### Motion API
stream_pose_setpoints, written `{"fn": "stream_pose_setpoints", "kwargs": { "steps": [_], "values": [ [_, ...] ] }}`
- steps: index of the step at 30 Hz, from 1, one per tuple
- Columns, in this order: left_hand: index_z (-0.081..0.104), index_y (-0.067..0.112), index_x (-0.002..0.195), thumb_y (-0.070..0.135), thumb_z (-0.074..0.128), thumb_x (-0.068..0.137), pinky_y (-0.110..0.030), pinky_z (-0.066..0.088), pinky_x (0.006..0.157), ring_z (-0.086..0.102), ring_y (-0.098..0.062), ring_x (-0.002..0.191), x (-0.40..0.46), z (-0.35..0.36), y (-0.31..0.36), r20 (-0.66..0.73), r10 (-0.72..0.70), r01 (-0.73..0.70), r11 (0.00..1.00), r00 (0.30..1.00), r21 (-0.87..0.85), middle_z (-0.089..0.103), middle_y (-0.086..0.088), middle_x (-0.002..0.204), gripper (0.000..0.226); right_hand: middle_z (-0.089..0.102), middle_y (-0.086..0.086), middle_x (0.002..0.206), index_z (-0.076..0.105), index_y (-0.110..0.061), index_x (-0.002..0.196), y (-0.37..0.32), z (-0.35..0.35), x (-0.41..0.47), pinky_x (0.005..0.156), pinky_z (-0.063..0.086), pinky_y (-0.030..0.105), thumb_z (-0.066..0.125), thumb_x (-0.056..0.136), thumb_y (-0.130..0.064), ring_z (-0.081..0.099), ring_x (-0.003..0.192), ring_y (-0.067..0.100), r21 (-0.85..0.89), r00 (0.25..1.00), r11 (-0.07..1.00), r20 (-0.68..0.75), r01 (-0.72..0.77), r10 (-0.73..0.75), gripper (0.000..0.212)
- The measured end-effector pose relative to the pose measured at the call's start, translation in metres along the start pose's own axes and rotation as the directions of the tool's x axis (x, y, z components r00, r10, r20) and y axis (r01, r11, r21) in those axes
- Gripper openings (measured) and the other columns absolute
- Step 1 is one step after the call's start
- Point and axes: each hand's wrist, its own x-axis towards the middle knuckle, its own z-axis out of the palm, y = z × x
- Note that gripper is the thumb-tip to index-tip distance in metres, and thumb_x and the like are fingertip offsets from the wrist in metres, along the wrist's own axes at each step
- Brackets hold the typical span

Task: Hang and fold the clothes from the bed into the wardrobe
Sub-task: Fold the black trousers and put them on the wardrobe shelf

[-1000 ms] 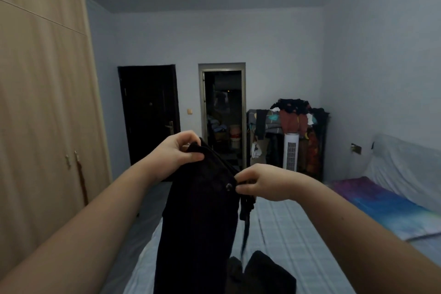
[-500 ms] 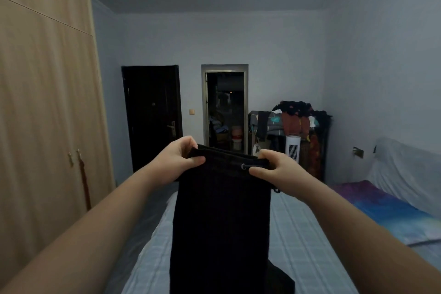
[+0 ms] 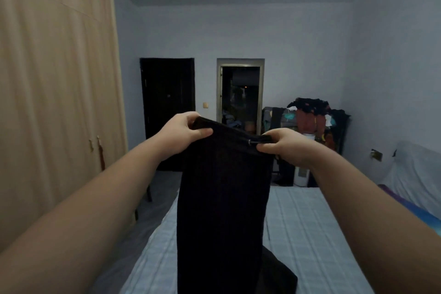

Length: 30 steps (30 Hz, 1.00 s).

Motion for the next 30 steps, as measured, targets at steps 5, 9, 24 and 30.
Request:
{"fn": "stream_pose_setpoints", "kwargs": {
  "steps": [5, 9, 24, 30],
  "values": [
    [0.062, 0.019, 0.090, 0.036, 0.071, 0.088, -0.046, 0.059, 0.080, 0.070, -0.024, 0.086, -0.012, -0.013, 0.000, -0.037, -0.072, 0.069, 0.995, 0.997, -0.065, 0.069, -0.003, 0.088, 0.020, 0.070, -0.001, 0.095, 0.062, -0.030, 0.108, -0.019, 0.000, -0.007, 0.068, 0.051, 0.024, 0.061, 0.098, -0.029, 0.065, 0.075, 0.006, 0.183, 0.982, 0.983, 0.181, 0.021, -0.055, 0.010],
    [0.063, 0.018, 0.097, 0.037, 0.071, 0.089, -0.055, 0.056, 0.089, 0.071, -0.029, 0.095, -0.032, -0.033, -0.002, -0.033, -0.094, 0.091, 0.993, 0.995, -0.074, 0.072, -0.011, 0.100, 0.022, 0.072, 0.008, 0.107, 0.061, -0.024, 0.117, -0.021, 0.021, -0.008, 0.092, 0.051, 0.044, 0.064, 0.088, -0.035, 0.070, 0.098, 0.023, 0.479, 0.961, 0.878, 0.249, -0.015, -0.120, 0.031],
    [0.058, 0.003, 0.123, 0.012, 0.057, 0.097, -0.031, 0.057, 0.080, 0.068, -0.026, 0.103, -0.113, -0.182, -0.044, 0.204, -0.049, 0.131, 0.904, 0.978, -0.408, 0.069, -0.013, 0.113, 0.028, 0.075, 0.008, 0.104, 0.069, -0.014, 0.110, -0.142, 0.145, -0.023, 0.081, 0.057, 0.038, 0.063, 0.094, -0.017, 0.072, 0.097, 0.024, 0.670, 0.997, 0.739, -0.020, 0.069, -0.075, 0.017],
    [0.065, 0.000, 0.119, 0.013, 0.056, 0.096, -0.029, 0.058, 0.077, 0.070, -0.027, 0.103, -0.112, -0.210, -0.074, 0.260, -0.086, 0.206, 0.852, 0.962, -0.481, 0.071, -0.017, 0.114, 0.028, 0.073, 0.013, 0.114, 0.065, -0.005, 0.119, -0.161, 0.184, -0.016, 0.091, 0.056, 0.044, 0.060, 0.097, -0.021, 0.070, 0.107, 0.028, 0.694, 0.998, 0.719, -0.018, -0.028, 0.056, 0.028]
  ]
}}
